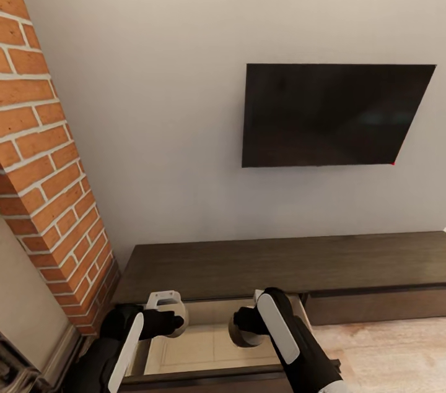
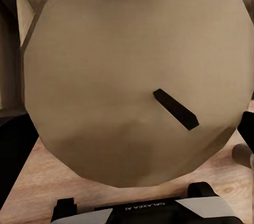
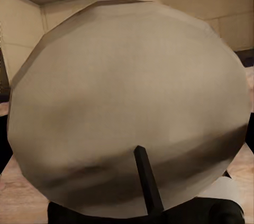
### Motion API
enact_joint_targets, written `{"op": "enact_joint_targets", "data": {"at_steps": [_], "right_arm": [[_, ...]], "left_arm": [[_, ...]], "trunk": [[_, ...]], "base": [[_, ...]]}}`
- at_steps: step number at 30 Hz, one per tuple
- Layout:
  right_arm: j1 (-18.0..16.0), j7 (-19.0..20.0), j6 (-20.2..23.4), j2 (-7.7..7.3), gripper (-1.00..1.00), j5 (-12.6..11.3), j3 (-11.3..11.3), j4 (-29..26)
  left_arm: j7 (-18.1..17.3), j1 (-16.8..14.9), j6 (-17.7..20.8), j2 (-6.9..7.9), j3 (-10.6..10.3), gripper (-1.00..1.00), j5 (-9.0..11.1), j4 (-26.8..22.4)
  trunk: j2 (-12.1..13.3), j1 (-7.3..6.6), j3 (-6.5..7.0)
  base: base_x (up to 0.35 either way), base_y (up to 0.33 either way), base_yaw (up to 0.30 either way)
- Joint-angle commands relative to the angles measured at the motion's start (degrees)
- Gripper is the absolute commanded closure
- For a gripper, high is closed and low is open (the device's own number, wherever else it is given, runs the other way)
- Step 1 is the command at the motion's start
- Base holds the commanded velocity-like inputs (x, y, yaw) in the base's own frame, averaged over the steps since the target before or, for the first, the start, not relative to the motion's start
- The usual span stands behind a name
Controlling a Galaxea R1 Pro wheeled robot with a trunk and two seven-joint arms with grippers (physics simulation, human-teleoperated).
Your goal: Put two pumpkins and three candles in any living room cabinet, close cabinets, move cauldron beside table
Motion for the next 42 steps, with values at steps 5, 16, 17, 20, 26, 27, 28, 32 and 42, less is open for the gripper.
{"op": "enact_joint_targets", "data": {"at_steps": [5,16,17,20,26,27,28,32,42], "right_arm": [[-0.3,-0.7,0.0,0.0,1.0,-0.2,0.1,0.1],[-0.3,-0.7,-0.4,0.0,1.0,-0.2,3.6,0.0],[-0.3,-0.7,-0.5,0.0,1.0,-0.1,3.7,0.0],[-0.2,-0.7,-0.5,0.0,1.0,-0.1,4.1,-0.1],[-0.3,-0.7,-1.0,0.0,1.0,0.0,5.8,0.0],[-0.2,-0.7,-1.8,0.0,1.0,-0.1,5.9,0.0],[-0.2,-0.7,-2.5,0.0,1.0,-0.1,5.9,0.1],[-0.2,-0.7,-4.1,0.0,1.0,-0.1,6.0,0.1],[-0.2,-0.6,-5.8,0.0,1.0,-0.1,7.5,0.4]], "left_arm": [[0.1,0.0,0.1,-1.09,-0.1,1.0,0.1,0.3],[4.1,0.0,-1.4,-1.13,0.3,1.0,0.2,6.3],[4.2,0.0,-3.0,-1.14,0.3,1.0,0.2,7.5],[4.5,0.0,-5.5,-1.18,0.3,1.0,0.2,9.1],[4.7,-0.1,-6.2,-1.6,0.0,1.0,0.2,9.5],[4.7,0.0,-6.3,-2.06,-0.1,1.0,0.2,9.4],[4.7,-0.1,-6.3,-2.25,-0.1,1.0,0.2,9.4],[4.7,-0.1,-6.5,-2.62,-0.1,1.0,0.2,9.2],[4.7,-0.1,-6.4,-2.8,-0.3,1.0,0.1,7.0]], "trunk": [[-2.1,1.11,-0.98],[-6.5,3.53,-2.95],[-6.9,3.75,-3.13],[-8.1,4.4,-3.67],[-10.5,5.72,-4.75],[-10.9,5.94,-4.93],[-11.3,6.16,-5.11],[-12.9,7.04,-5.82],[-16.9,9.24,-7.62]], "base": [[0.0,0.0,0.0],[0.0,0.0,0.0],[0.0,0.0,0.0],[0.0,0.0,0.0],[0.0,0.0,0.0],[0.0,0.0,0.0],[0.0,0.0,0.0],[0.0,0.0,0.0],[0.0,0.0,0.0]]}}
